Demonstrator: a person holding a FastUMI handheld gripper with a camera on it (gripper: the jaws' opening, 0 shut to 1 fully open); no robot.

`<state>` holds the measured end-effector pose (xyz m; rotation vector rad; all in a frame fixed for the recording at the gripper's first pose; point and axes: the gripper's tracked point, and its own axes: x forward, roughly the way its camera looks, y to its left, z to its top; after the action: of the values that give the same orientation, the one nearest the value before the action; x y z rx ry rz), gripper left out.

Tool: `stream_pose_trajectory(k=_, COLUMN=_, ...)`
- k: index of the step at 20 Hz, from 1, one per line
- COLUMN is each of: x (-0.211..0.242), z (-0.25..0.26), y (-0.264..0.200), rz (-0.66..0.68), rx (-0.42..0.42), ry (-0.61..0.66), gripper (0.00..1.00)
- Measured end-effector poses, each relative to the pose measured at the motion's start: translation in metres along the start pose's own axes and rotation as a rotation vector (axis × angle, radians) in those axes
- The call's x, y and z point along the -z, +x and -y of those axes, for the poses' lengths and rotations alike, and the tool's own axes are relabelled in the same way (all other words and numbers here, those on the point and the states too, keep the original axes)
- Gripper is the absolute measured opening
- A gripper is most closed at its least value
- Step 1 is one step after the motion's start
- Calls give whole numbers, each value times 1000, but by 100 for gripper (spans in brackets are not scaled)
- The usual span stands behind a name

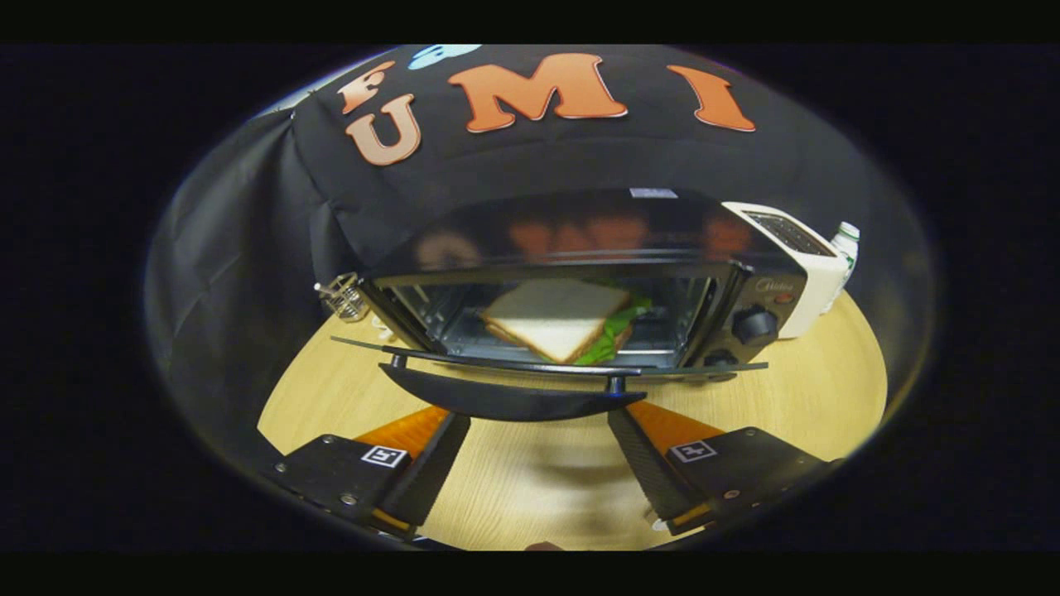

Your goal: Open the toaster oven, put the food inside, and close the toaster oven door.

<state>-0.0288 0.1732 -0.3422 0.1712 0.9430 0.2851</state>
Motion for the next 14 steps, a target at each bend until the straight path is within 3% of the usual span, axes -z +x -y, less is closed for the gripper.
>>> stream_pose_trajectory(k=5, x=-57, z=7, y=0, rz=115, rx=37, ry=-33, gripper=99)
stream_pose_trajectory(k=8, x=-52, z=6, y=-6, rz=87, rx=43, ry=-40, gripper=100)
stream_pose_trajectory(k=14, x=-121, z=11, y=-81, rz=311, rx=55, ry=-114, gripper=99)
